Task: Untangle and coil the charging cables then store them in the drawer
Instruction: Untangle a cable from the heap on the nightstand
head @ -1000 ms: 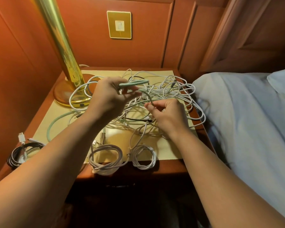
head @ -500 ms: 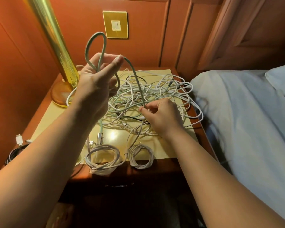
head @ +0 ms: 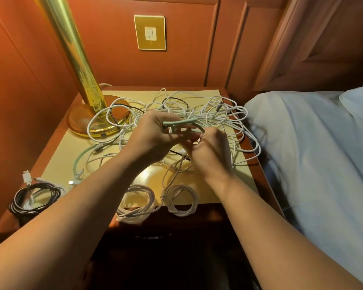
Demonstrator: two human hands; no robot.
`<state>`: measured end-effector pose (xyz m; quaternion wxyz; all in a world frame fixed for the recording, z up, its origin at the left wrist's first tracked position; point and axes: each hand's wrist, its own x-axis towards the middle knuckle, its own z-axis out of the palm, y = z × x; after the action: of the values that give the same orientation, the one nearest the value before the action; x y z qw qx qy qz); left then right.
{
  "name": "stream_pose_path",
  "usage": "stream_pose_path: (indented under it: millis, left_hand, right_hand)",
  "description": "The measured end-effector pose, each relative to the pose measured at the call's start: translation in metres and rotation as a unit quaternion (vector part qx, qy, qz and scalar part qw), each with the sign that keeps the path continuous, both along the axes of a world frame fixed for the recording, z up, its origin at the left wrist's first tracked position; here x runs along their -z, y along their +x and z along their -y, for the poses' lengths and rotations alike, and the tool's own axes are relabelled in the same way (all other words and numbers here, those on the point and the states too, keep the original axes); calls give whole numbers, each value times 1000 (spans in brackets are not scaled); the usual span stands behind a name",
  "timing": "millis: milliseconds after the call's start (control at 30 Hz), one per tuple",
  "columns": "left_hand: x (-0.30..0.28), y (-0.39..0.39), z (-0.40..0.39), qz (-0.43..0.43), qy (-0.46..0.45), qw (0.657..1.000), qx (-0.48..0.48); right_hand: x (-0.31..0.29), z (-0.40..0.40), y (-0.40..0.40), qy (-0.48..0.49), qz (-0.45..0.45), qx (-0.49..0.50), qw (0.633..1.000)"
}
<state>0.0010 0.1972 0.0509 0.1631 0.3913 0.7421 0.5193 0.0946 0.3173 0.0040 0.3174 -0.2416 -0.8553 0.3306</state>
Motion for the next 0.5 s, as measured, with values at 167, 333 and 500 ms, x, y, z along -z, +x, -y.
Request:
stream_pose_path:
  millis: [167,333,500]
  left_hand:
    - [-13,-9,7,40,56,997,-44]
    - [-33,-13,18,108,112,987,-38]
    - [-52,-16,25,195,185,963,-9]
  right_hand:
    - [-3,6,-5,-78,-18,-35,996]
    - [-3,13,-11,-56,10,-27,998]
    - [2,16,-16,-44,79,-10,996]
